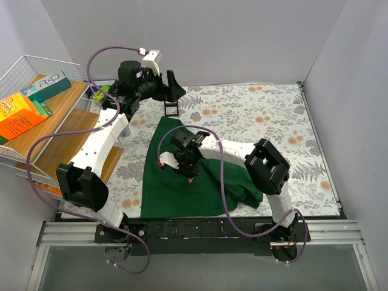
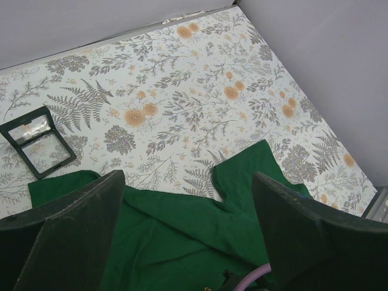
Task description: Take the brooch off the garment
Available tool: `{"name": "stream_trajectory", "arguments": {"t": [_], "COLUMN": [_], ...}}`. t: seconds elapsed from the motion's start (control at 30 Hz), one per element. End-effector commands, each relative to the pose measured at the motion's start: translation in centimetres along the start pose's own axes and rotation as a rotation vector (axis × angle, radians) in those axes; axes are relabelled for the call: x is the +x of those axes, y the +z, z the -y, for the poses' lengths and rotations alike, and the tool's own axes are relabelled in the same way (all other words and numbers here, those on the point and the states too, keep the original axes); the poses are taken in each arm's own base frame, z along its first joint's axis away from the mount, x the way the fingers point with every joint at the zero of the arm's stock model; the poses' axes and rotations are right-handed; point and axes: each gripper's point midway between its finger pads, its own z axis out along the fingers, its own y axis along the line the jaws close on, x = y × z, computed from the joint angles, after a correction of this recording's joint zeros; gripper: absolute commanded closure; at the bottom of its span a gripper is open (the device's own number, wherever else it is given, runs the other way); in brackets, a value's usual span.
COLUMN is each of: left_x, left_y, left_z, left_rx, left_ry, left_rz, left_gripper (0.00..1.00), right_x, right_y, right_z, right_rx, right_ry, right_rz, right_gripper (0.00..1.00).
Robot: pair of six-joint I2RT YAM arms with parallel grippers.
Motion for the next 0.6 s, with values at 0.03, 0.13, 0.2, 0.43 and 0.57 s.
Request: {"name": "stream_trajectory", "arguments": {"t": [0.03, 0.13, 0.2, 0.43, 0.57], "left_x": [-0.9, -1.0, -1.0, -0.9, -0.7], "left_y": [-0.3, -0.3, -0.3, -0.4, -0.2], "left_z": [0.3, 0.3, 0.3, 0.2, 0.1], "left_rx": [0.017, 0.018, 0.018, 0.013, 0.011], "left_ry": [0.006, 0.005, 0.005, 0.004, 0.002], "left_rz": [0.019, 0.021, 0.021, 0.019, 0.014], "left_gripper": [0.15, 0.15, 0.15, 0.15, 0.15], "right_x": [-1.9, -1.8, -1.6, -0.7, -0.3], "right_y": [-2.2, -2.0, -1.8, -1.2, -1.0], "right_z": [0.1, 0.0, 0.0, -0.1, -0.1], "right_rx": [0.024, 0.014, 0.012, 0.011, 0.015], "right_ry": [-0.009, -0.005, -0.003, 0.003, 0.005], "right_rz": [0.078, 0.072, 0.067, 0.038, 0.025], "right_gripper": [0.99, 0.99, 0.99, 0.99, 0.99]}}
